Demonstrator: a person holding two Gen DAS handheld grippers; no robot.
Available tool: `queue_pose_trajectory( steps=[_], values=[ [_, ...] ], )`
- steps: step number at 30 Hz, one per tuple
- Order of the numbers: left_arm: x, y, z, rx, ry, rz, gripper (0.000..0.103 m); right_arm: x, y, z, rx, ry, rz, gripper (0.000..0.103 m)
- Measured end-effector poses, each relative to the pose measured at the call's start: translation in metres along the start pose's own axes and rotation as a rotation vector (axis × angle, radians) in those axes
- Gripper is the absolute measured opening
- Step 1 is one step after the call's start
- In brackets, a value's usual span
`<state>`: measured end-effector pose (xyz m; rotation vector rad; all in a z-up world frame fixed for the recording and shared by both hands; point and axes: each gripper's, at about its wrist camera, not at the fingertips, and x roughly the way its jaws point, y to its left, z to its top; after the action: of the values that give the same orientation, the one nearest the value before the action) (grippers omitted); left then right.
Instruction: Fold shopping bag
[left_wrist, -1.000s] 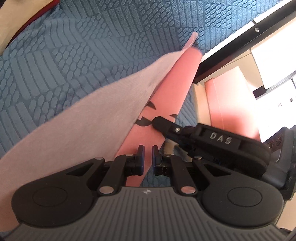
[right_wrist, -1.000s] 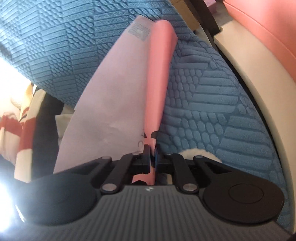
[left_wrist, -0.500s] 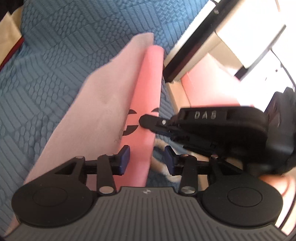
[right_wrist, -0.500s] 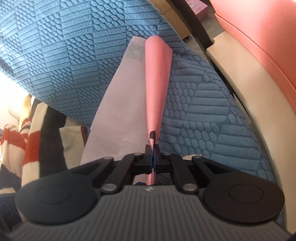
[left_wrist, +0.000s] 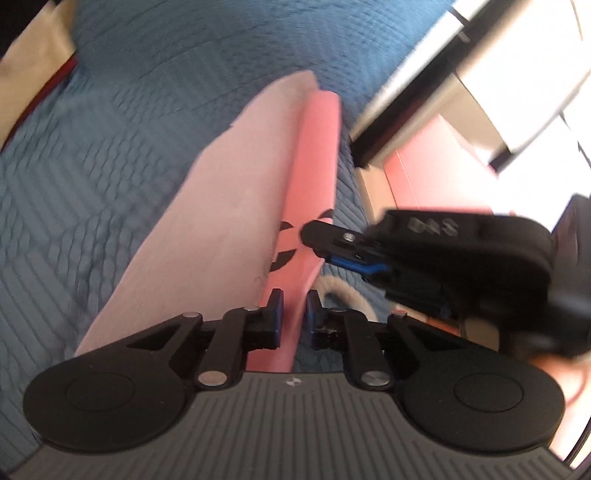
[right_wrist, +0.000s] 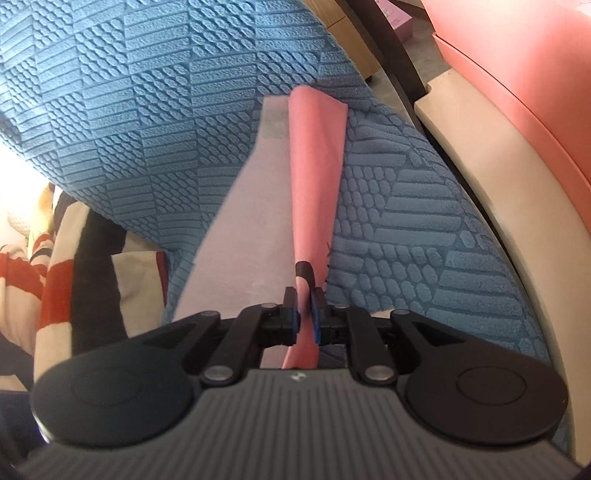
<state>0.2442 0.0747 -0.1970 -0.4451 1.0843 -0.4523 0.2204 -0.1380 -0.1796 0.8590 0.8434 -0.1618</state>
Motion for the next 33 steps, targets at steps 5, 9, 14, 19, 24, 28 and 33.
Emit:
queue_pose_trajectory(
  steps=[5,9,14,19,24,28,33],
  values=[
    [-0.001,0.026,0.007,-0.175,0.004,-0.053,0.015,-0.001,0.011,-0.001,-0.032,-0.009,-0.003,0.015],
    [-0.004,0.023,0.010,-0.203,-0.005,-0.028,0.015,0.001,0.018,-0.002,-0.045,-0.011,-0.005,0.015],
    [-0.015,0.019,0.010,-0.177,-0.012,0.026,0.015,0.005,0.023,-0.003,-0.064,-0.003,0.012,0.015],
    [-0.016,0.034,0.013,-0.221,-0.012,0.063,0.015,0.007,0.025,-0.004,-0.062,-0.015,0.004,0.015],
    [-0.010,0.043,0.016,-0.245,0.003,0.083,0.015,0.015,0.030,-0.004,-0.095,0.011,0.032,0.015],
    [-0.010,0.046,0.018,-0.251,0.012,0.078,0.015,0.029,0.040,-0.007,-0.158,0.051,0.029,0.015],
    [-0.016,0.044,0.018,-0.237,0.008,0.104,0.015,0.045,0.029,-0.012,-0.129,0.085,-0.018,0.008]
  ],
)
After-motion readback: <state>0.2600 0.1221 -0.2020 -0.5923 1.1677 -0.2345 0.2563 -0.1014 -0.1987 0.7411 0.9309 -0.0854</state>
